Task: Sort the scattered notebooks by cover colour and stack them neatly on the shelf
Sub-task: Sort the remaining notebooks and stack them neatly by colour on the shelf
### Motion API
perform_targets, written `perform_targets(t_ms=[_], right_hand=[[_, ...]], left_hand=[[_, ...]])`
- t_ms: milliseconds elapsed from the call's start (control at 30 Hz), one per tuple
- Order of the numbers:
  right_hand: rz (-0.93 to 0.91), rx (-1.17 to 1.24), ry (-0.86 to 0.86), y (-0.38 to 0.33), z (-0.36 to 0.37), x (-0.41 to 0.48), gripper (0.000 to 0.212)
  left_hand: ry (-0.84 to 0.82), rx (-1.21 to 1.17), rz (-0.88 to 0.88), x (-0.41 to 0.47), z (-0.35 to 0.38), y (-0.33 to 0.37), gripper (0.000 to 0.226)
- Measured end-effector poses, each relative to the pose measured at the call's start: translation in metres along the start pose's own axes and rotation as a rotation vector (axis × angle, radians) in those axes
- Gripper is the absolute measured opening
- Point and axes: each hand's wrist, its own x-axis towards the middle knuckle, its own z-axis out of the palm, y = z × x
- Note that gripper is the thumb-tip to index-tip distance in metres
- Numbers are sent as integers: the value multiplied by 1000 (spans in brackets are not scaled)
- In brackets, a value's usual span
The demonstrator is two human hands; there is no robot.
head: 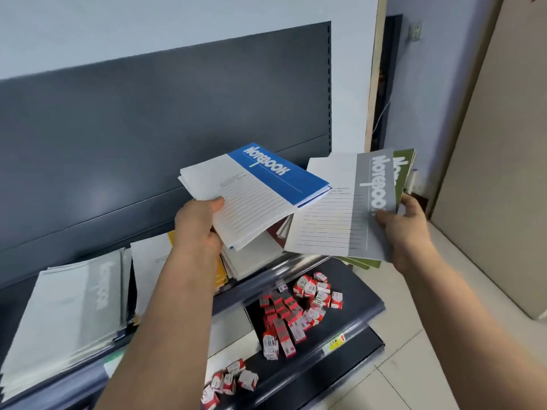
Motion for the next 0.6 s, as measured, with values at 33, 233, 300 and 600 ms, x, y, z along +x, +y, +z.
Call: perform_targets(t_ms=[33, 233, 300, 600], right_hand=[[13, 2, -19, -1, 0, 14, 47], [131, 12, -126, -14, -7, 97, 39], [132, 11, -145, -20, -9, 116, 35], [143, -34, -284, -23, 5, 177, 37]], left_hand=[[14, -14, -3, 2, 11, -1, 15], [98, -73, 22, 20, 72, -9, 32], [128, -82, 17, 24, 85, -13, 32], [276, -86, -44, 37, 110, -28, 32]])
